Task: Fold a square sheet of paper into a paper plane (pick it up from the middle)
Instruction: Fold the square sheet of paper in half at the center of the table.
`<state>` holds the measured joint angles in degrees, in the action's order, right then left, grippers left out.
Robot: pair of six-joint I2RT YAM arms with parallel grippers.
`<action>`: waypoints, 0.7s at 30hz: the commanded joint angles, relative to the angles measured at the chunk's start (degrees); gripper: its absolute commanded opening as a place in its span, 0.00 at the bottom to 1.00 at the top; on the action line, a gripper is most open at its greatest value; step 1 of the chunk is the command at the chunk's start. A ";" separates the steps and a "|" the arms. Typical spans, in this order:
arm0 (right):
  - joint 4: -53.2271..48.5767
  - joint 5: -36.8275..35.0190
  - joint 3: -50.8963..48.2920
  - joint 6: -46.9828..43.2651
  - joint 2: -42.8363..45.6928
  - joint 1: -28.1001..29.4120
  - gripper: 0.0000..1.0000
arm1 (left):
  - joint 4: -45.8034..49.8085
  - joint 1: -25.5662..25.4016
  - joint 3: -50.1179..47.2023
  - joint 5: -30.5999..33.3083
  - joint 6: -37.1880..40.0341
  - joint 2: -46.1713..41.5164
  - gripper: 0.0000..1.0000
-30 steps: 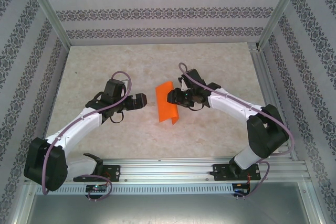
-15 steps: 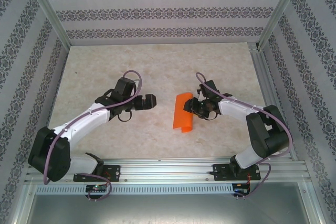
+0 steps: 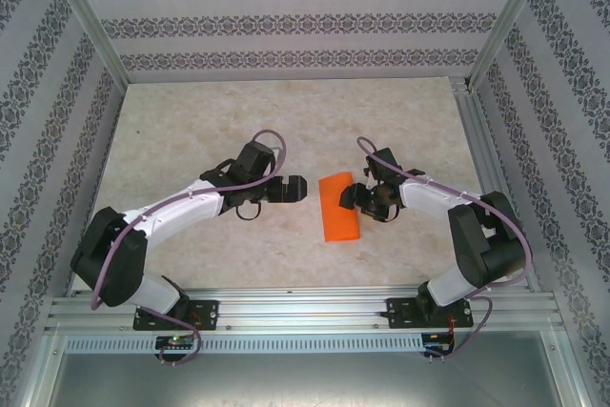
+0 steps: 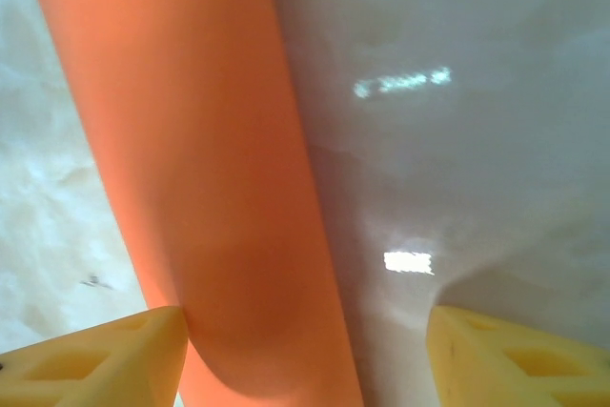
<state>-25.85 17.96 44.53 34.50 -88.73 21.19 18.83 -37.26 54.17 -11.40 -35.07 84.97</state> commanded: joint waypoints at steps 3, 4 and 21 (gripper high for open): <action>-5.70 -5.36 3.25 -4.10 2.13 -1.19 0.68 | -1.45 -2.08 3.26 0.83 -0.88 1.94 1.00; -6.15 -5.73 3.57 -4.50 1.93 -1.44 0.68 | -1.43 -2.44 3.66 0.79 -0.95 2.20 1.00; -6.56 -5.04 3.16 -7.58 1.29 -3.57 0.67 | -3.96 -6.47 8.17 1.51 -8.02 9.64 0.94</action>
<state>-31.86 13.43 47.37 28.67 -88.05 18.20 17.26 -42.78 60.82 -10.96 -40.25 93.73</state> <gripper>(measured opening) 0.668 0.941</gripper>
